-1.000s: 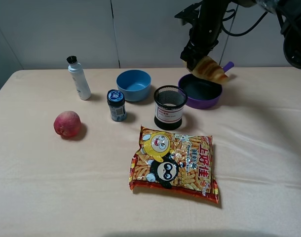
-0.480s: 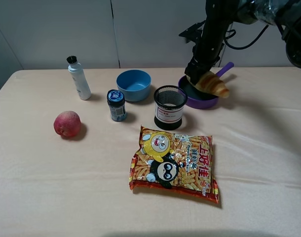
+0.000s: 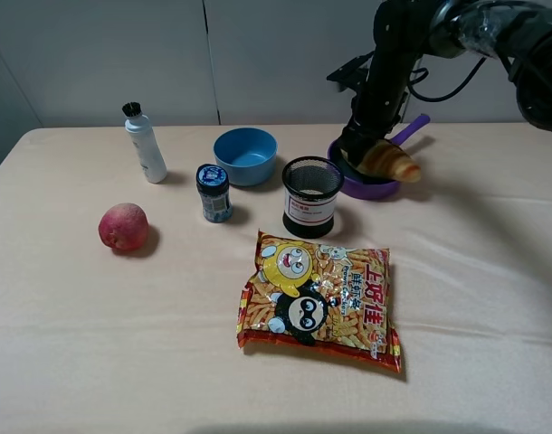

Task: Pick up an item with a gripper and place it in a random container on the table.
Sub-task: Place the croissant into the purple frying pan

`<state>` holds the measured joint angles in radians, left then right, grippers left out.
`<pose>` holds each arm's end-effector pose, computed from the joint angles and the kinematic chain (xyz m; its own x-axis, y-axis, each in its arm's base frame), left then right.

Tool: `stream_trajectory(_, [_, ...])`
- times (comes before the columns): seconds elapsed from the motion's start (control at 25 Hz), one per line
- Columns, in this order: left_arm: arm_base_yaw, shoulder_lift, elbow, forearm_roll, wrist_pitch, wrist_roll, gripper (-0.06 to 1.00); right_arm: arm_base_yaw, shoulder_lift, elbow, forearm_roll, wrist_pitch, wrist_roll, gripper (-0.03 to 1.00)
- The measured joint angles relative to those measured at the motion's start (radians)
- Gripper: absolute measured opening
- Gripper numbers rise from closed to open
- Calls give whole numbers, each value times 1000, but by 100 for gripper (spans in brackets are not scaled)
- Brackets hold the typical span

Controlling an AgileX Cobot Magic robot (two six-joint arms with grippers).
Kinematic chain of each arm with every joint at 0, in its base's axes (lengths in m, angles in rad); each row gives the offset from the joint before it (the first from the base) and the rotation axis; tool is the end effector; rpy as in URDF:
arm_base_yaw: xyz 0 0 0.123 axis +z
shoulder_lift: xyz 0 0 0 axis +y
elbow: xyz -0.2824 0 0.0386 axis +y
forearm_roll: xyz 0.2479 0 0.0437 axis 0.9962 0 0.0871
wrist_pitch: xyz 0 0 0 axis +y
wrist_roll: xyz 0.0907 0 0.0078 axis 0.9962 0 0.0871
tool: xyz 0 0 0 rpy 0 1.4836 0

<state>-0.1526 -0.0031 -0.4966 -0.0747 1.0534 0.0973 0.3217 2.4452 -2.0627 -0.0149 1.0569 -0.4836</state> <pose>-0.0056 -0.0051 0.2770 -0.4301 0.1270 -0.8938 0.2353 0.9716 0.0248 0.4817 0.1593 0.1337 -0.6689 -0.7198 -0.1853 -0.7131 0.6919 -0.1134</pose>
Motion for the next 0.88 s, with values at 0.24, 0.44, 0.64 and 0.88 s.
stream_trajectory(0.24, [0,0,0,0,0,0,99,0,3,0,0,0,0,40])
stream_trajectory(0.44, [0,0,0,0,0,0,99,0,3,0,0,0,0,40])
stream_trajectory(0.64, [0,0,0,0,0,0,99,0,3,0,0,0,4,40])
stream_trajectory(0.88, [0,0,0,0,0,0,99,0,3,0,0,0,7,40])
